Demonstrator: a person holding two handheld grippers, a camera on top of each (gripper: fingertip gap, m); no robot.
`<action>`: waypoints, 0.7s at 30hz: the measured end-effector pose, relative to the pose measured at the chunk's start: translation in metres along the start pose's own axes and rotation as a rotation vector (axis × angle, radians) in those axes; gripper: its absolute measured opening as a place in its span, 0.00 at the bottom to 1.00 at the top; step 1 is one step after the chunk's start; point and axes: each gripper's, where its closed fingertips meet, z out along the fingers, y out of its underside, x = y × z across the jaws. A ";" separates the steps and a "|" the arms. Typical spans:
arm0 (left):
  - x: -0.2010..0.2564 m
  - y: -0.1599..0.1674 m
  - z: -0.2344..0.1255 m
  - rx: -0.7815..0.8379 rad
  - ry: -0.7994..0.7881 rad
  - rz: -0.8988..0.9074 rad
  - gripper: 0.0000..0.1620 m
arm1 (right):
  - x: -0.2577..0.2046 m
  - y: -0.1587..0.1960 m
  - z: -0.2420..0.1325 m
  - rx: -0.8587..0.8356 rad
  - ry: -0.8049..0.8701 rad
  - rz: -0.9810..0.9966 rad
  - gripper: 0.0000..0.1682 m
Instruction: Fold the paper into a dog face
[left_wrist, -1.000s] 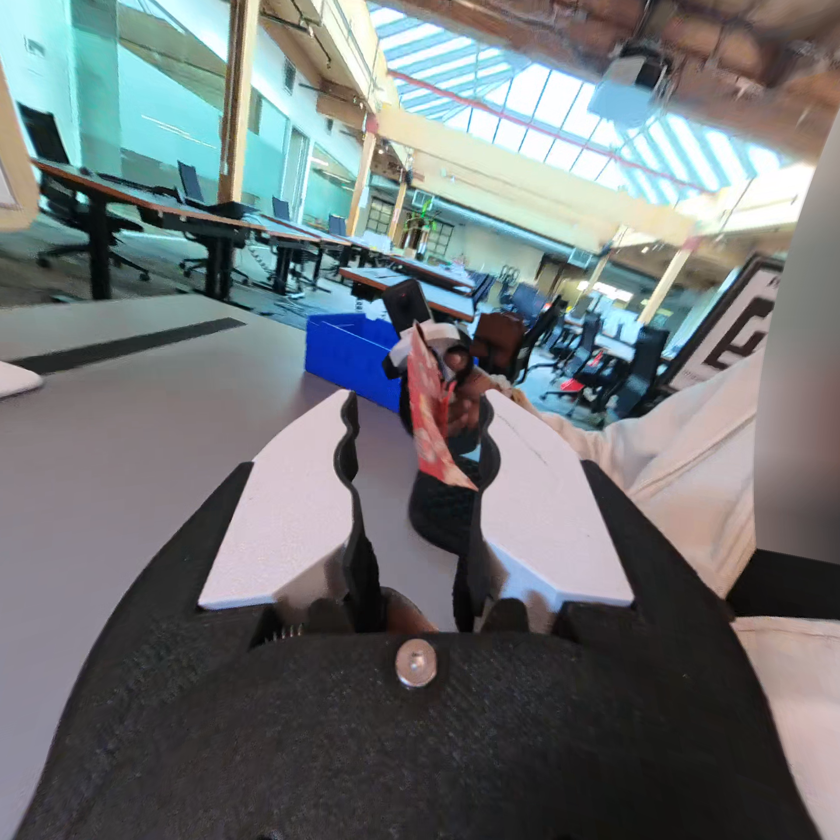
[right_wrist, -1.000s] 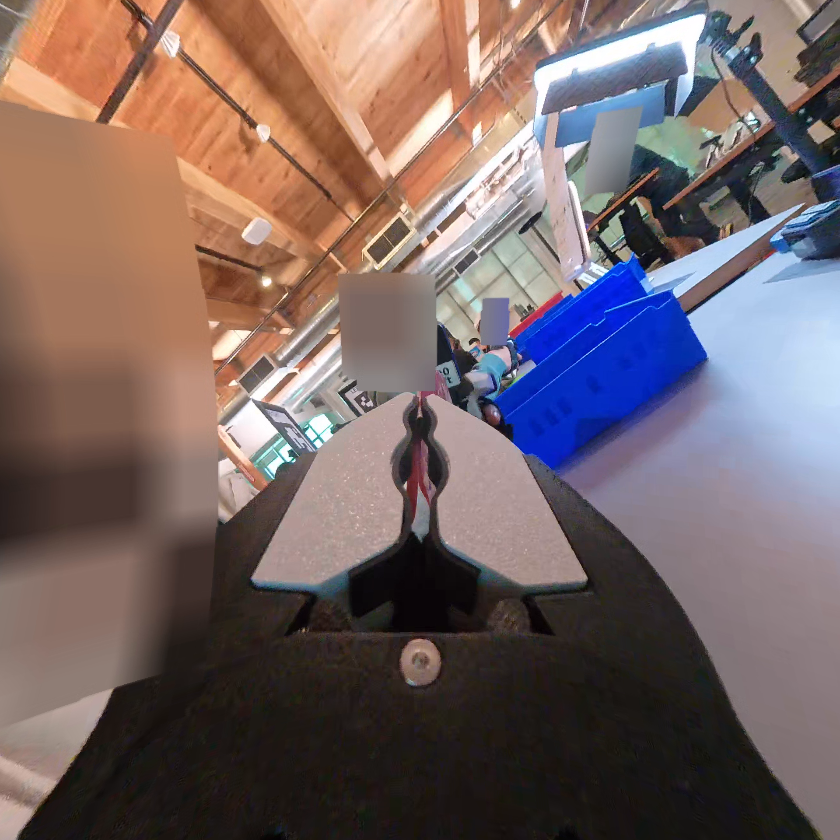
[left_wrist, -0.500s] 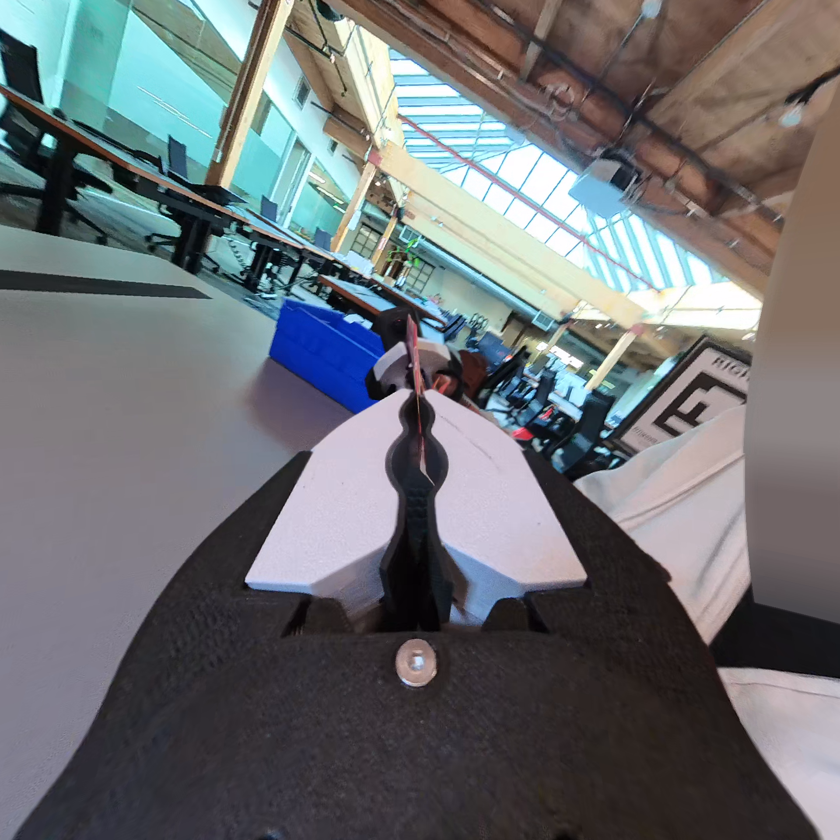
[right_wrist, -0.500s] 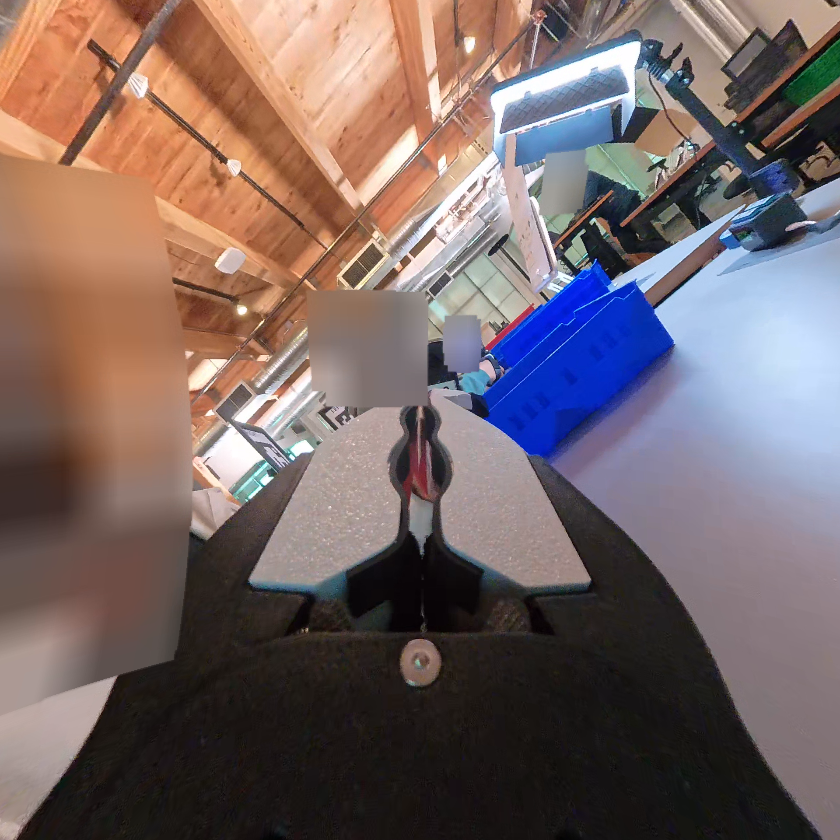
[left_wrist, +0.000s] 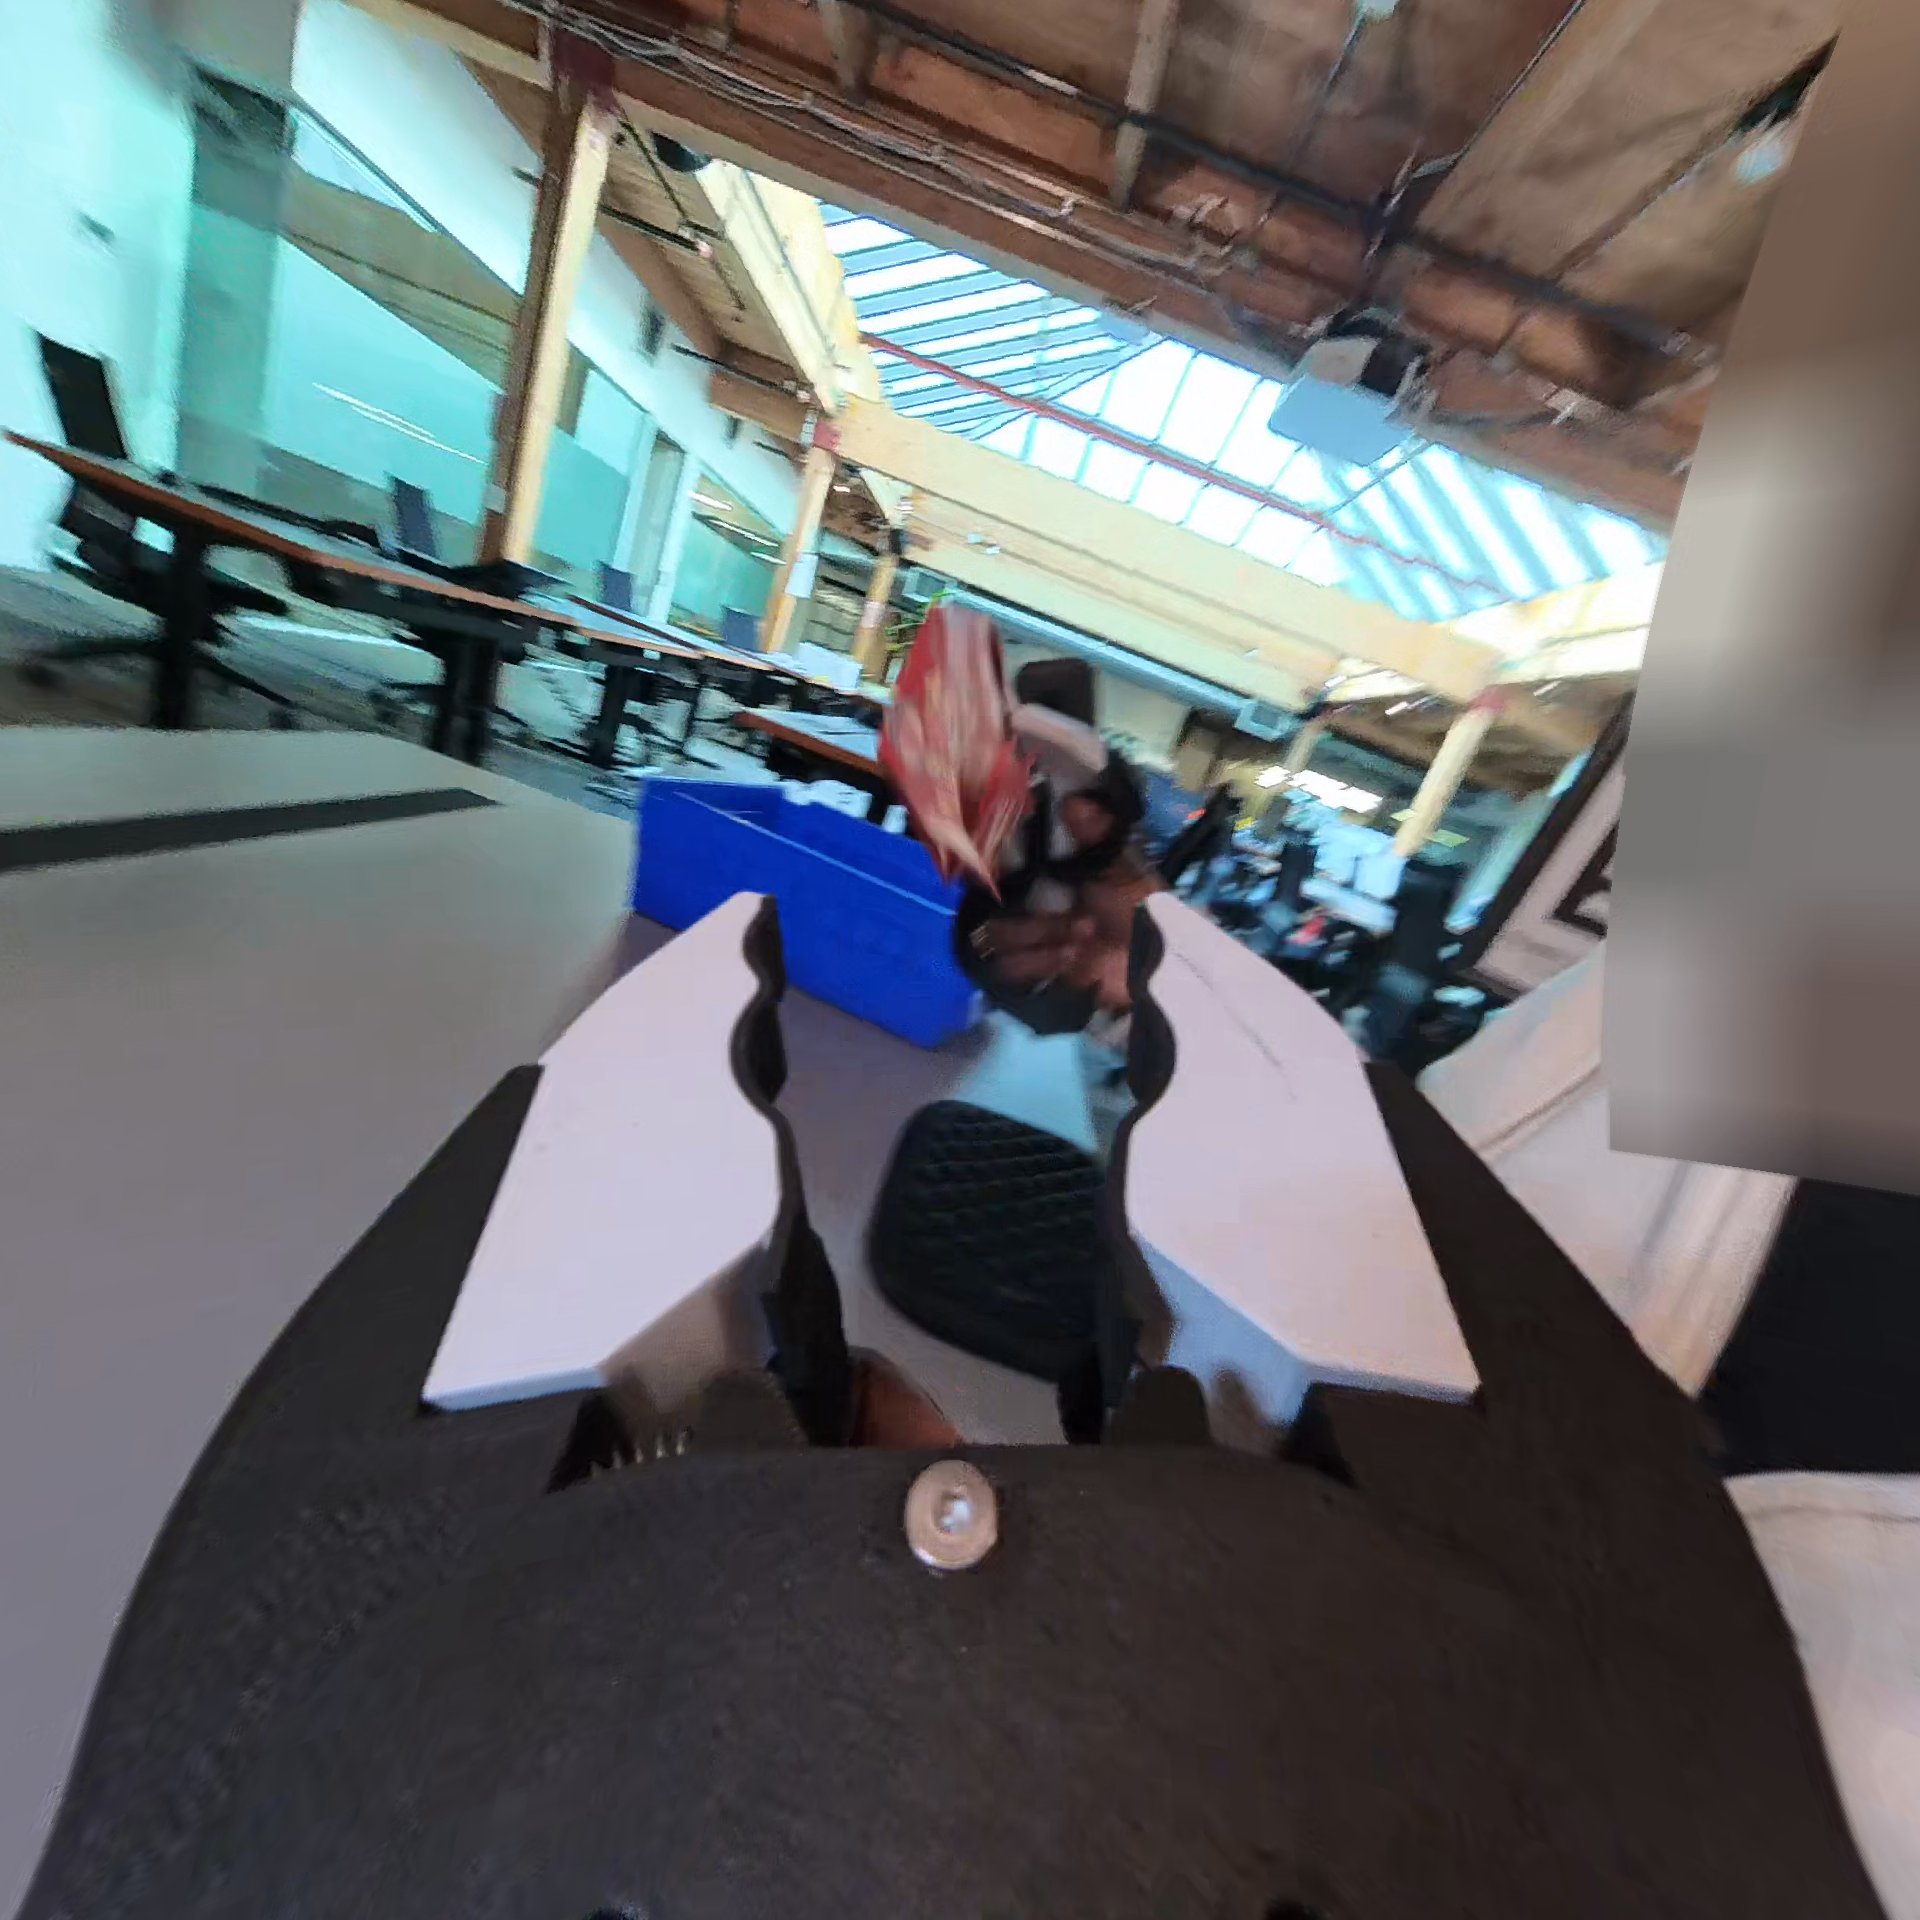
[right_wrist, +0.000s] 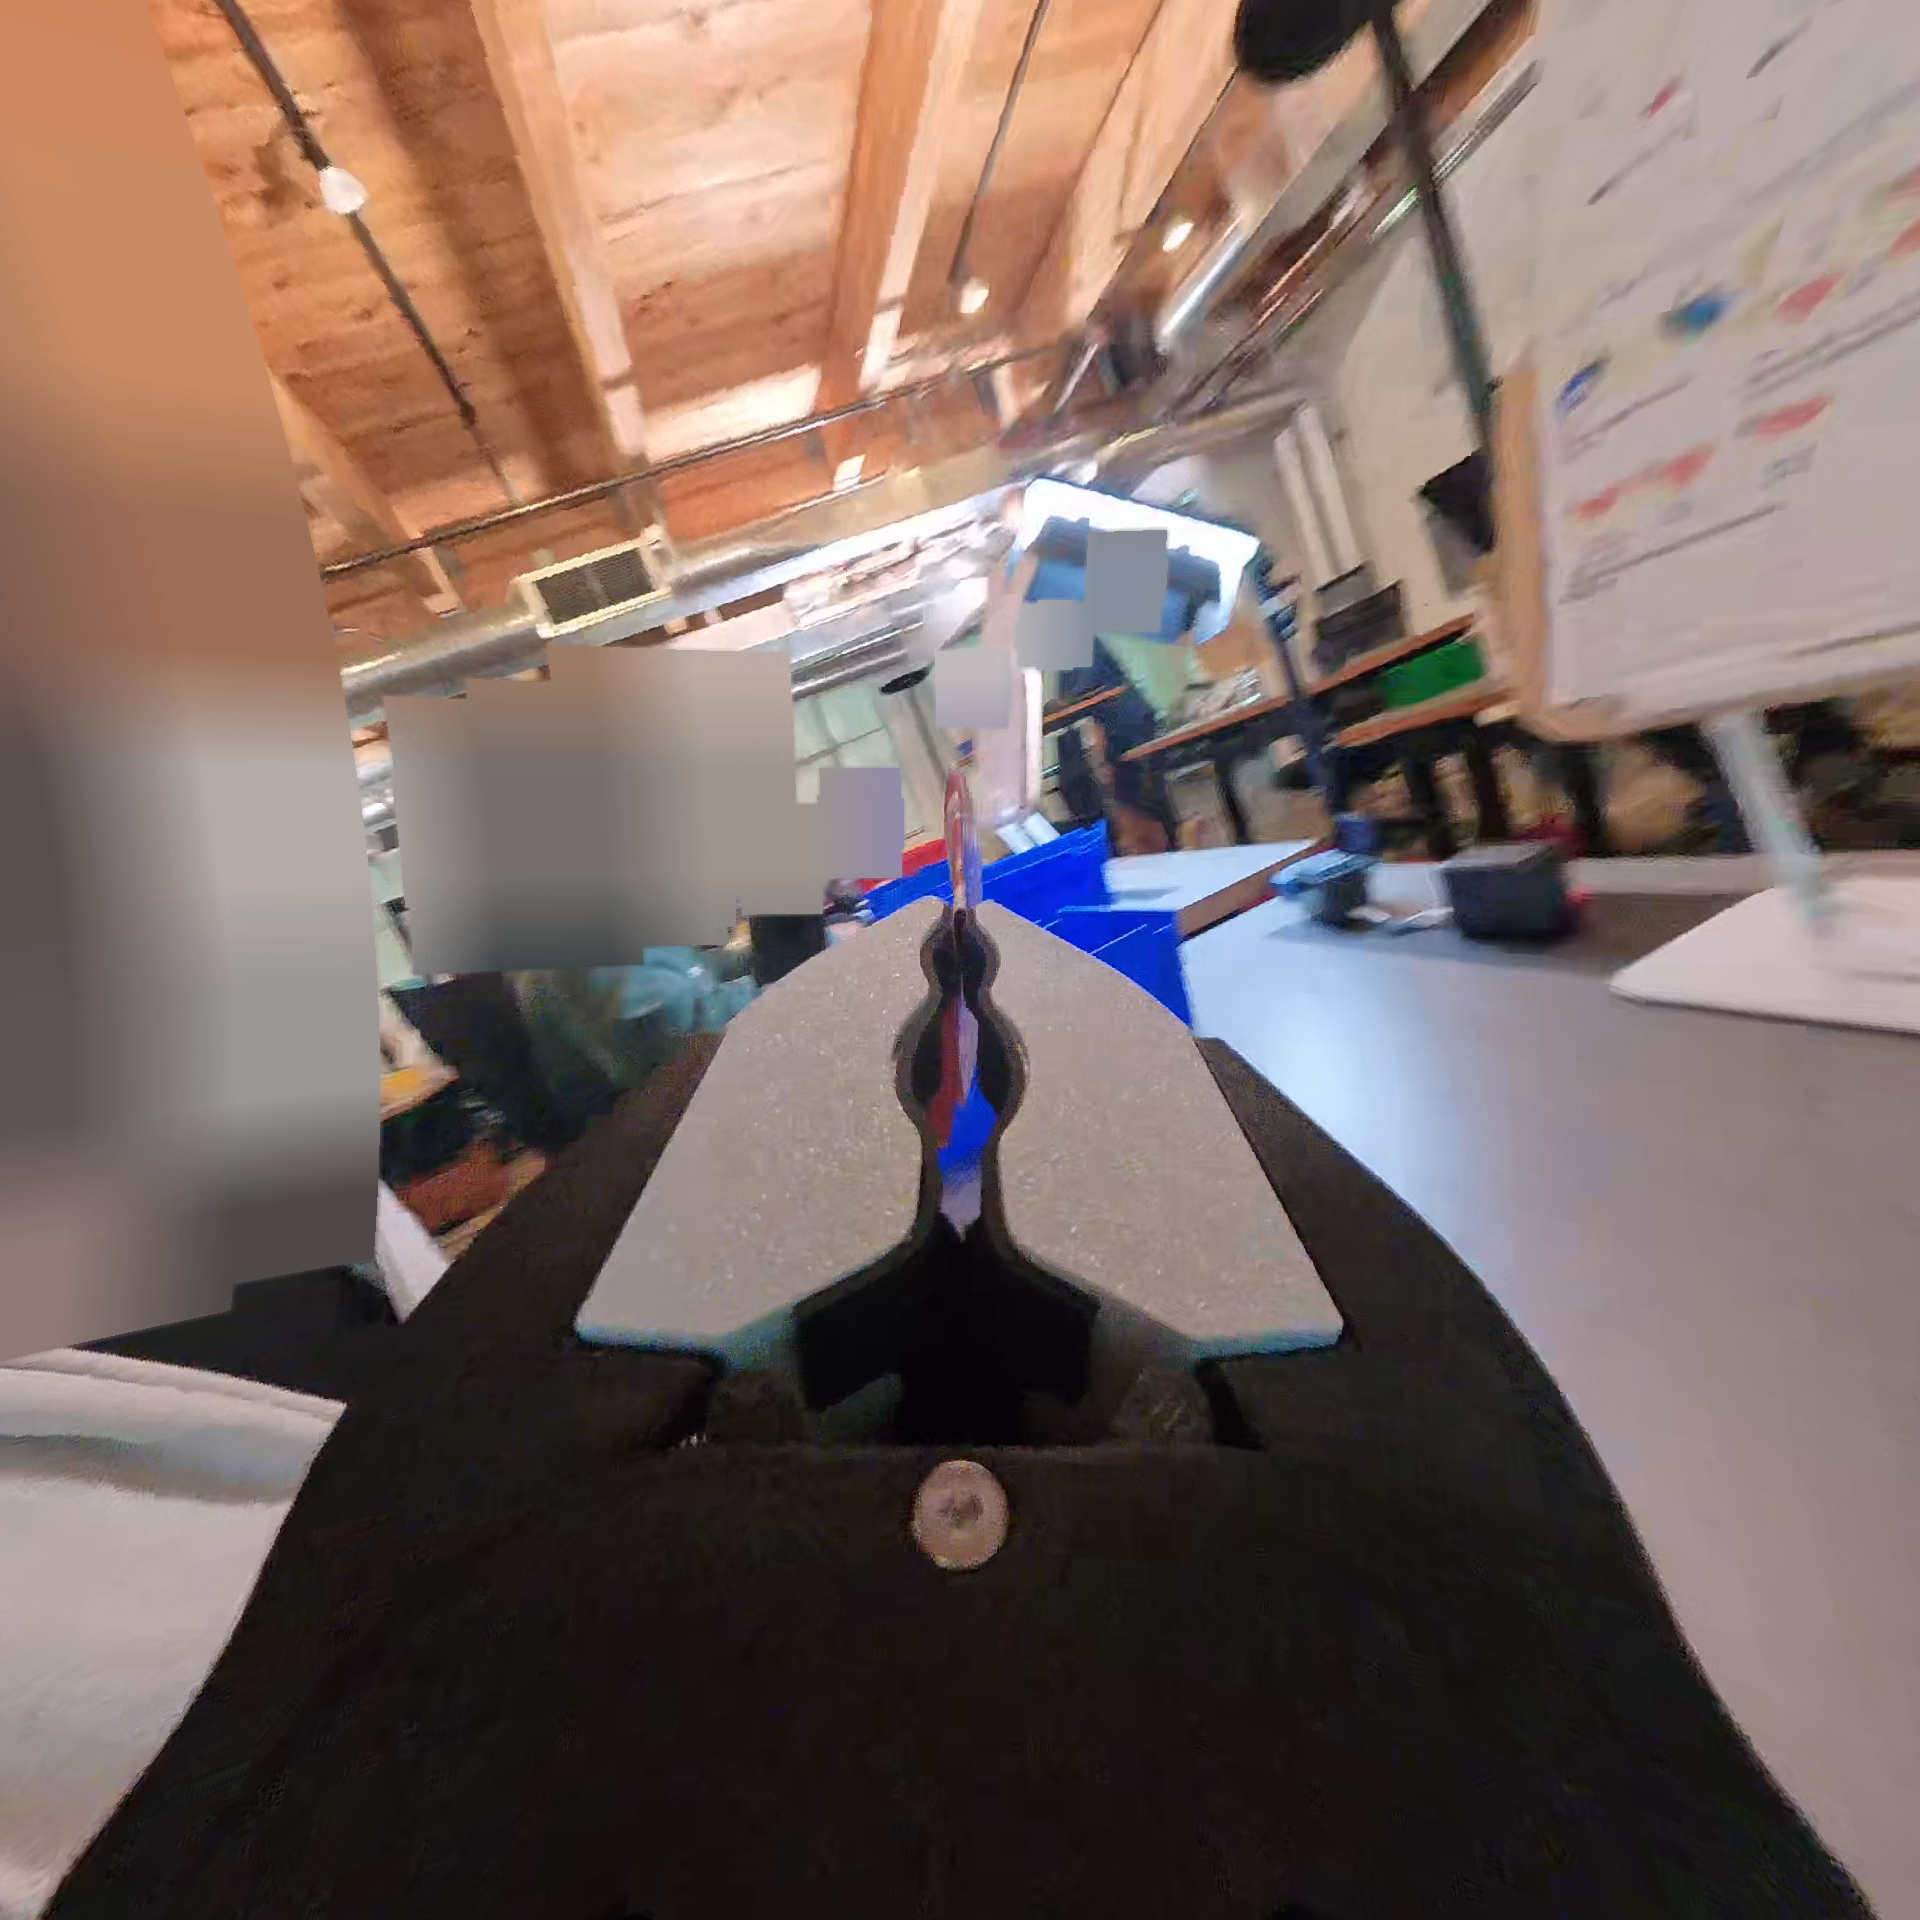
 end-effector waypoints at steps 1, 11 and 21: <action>0.000 0.001 -0.002 -0.009 -0.029 0.059 0.40 | 0.005 -0.021 -0.019 0.047 0.087 -0.073 0.00; 0.002 0.044 -0.014 -0.136 -0.079 0.229 0.37 | 0.056 -0.120 -0.308 0.421 1.203 -0.444 0.00; 0.000 0.057 -0.009 -0.122 0.007 0.129 0.36 | 0.102 -0.063 -0.352 0.773 1.376 -0.206 0.00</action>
